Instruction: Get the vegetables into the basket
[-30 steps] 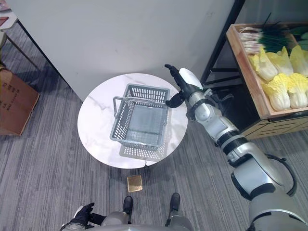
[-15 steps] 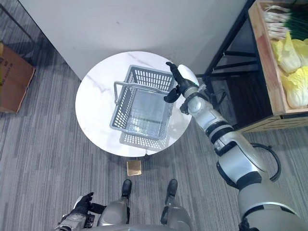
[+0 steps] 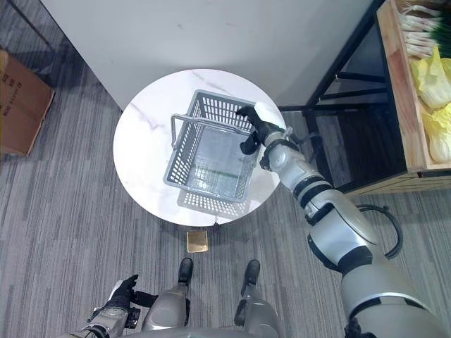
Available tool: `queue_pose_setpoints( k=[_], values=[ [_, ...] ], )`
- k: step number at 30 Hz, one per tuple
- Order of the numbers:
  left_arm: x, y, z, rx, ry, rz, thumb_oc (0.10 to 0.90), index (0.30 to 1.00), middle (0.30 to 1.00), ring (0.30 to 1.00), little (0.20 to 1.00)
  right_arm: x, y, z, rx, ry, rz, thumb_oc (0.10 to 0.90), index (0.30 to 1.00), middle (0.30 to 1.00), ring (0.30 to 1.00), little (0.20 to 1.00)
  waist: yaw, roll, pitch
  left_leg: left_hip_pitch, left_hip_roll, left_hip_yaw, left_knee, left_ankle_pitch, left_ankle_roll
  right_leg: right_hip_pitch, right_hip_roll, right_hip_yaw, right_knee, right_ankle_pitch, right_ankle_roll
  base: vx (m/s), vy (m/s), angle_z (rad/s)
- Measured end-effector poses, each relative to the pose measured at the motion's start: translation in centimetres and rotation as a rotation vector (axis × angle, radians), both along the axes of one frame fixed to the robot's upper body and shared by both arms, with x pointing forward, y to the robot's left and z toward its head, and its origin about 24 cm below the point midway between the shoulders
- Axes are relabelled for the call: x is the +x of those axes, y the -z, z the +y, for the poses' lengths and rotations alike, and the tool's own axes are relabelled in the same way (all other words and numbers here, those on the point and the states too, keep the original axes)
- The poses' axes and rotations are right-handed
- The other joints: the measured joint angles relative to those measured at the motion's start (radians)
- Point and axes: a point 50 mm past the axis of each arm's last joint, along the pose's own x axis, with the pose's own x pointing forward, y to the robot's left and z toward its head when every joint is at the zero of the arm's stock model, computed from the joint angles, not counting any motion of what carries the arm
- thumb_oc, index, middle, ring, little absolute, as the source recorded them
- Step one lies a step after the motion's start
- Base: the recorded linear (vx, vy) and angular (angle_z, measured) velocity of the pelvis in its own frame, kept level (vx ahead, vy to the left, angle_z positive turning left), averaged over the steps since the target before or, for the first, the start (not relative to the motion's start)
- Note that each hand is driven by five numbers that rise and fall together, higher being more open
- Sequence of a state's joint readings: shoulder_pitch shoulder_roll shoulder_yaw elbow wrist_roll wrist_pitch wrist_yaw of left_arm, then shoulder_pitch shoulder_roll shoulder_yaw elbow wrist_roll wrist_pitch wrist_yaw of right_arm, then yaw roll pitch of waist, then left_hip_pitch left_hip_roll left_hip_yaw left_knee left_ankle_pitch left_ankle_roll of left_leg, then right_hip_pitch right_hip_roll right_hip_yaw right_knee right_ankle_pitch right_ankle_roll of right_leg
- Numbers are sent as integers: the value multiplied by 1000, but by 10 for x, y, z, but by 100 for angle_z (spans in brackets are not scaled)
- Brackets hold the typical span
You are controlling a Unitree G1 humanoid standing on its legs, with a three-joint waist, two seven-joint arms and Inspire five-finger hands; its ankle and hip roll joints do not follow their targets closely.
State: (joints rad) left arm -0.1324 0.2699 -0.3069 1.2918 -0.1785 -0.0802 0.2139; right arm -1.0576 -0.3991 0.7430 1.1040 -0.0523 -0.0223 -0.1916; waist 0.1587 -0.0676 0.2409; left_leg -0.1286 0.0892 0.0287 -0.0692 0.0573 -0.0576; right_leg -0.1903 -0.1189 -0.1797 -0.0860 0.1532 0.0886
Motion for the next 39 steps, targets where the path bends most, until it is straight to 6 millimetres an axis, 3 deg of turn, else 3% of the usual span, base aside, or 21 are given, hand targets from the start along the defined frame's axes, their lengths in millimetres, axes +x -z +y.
queue_pose_setpoints(
  k=[7,10,14,21,26,31,39],
  values=[
    [1,0,0,2,8,0,900,1000,1000,1000,1000,0,-1,6,-43,-32,0,400,300,300,300,300,2,0,0,16,-3,1,2,0,0,16,-3,1,0,0,0,0,0,0],
    [0,0,0,2,4,8,900,1000,1000,1000,1000,-2,-10,22,-29,-113,-24,400,300,300,300,300,-11,1,1,33,-4,8,1,0,0,28,-4,10,0,0,0,8,1,-6],
    [-1,0,0,-2,3,15,900,1000,1000,1000,1000,-24,-26,23,-96,-266,-112,400,300,300,300,300,-9,2,1,61,-4,19,-8,0,0,45,-3,18,0,0,0,23,4,-8],
    [-22,6,6,-3,-23,92,900,1000,1000,1000,1000,-65,-41,19,-86,-464,-205,400,300,300,300,300,-70,9,-3,142,-4,66,-19,-1,0,100,-1,57,0,0,1,28,6,-17],
    [-48,14,0,-26,14,183,900,1000,1000,1000,1000,-99,-15,-2,79,-477,-103,400,300,300,300,300,-134,51,-39,178,0,114,-19,-9,4,108,9,101,0,8,-3,3,-11,-28],
    [-60,18,-6,-52,21,215,900,1000,1000,1000,1000,-113,3,-24,99,-430,-16,400,300,300,300,300,-159,76,-62,185,7,130,-19,-9,4,102,19,123,0,12,-3,-21,-11,-13],
    [-76,22,-10,-58,27,266,900,1000,1000,1000,1000,-140,30,-67,147,-261,54,400,300,300,300,300,-188,93,-81,205,12,171,-19,-12,3,101,30,156,0,16,-1,9,-2,-15]
  ],
)
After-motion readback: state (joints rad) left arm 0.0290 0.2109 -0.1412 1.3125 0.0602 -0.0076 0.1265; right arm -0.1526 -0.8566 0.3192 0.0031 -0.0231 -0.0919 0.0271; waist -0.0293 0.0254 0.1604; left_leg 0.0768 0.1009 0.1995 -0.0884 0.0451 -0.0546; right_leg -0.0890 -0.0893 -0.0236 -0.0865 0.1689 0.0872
